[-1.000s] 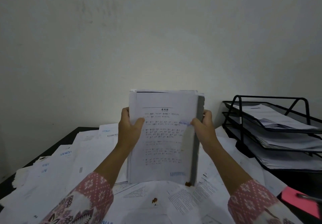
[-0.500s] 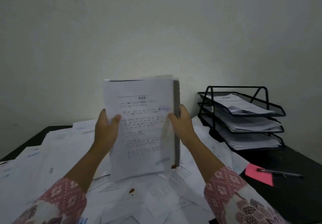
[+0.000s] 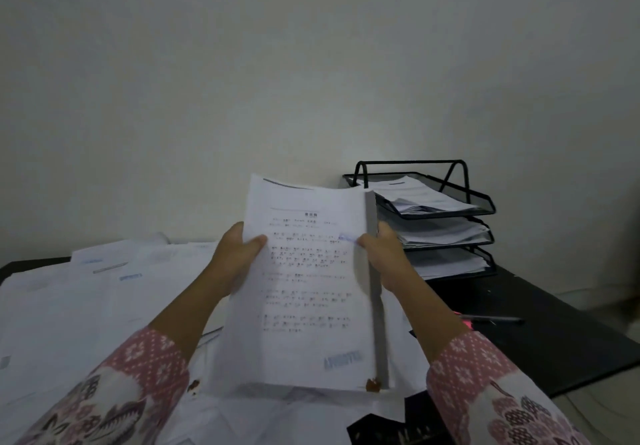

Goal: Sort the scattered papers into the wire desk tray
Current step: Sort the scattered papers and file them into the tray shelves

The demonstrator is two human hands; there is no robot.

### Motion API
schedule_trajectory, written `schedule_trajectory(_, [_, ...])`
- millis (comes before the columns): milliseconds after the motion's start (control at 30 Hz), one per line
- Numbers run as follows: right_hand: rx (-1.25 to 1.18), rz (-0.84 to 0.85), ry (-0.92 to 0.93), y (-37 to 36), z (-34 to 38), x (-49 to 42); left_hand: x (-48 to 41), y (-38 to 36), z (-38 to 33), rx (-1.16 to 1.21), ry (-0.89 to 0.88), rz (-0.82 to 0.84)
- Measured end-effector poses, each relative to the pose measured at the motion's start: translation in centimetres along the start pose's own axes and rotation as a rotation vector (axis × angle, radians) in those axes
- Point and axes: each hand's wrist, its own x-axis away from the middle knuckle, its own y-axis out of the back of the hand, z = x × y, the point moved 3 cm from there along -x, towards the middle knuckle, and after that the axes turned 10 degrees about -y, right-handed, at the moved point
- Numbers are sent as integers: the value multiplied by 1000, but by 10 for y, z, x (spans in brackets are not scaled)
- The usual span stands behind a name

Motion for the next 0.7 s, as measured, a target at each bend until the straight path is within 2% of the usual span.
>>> schedule_trajectory(133, [7,-7,-195,24,-37,-14,1,-32,17,44,173,232])
schedule_trajectory(267, [115,5,-372,37,-78,-24,8,-58,29,-63,198,325])
schedule_trajectory(367, [167,-48,-422,55,-93,-33,17,-79,28,2,240,393])
schedule_trajectory(500, [98,-129,-473,87,-100,-43,26,-102,30,32,301,469])
schedule_trajectory(700, [102,-287,-516,143,-99,-52,35,-134,23,132,317,711])
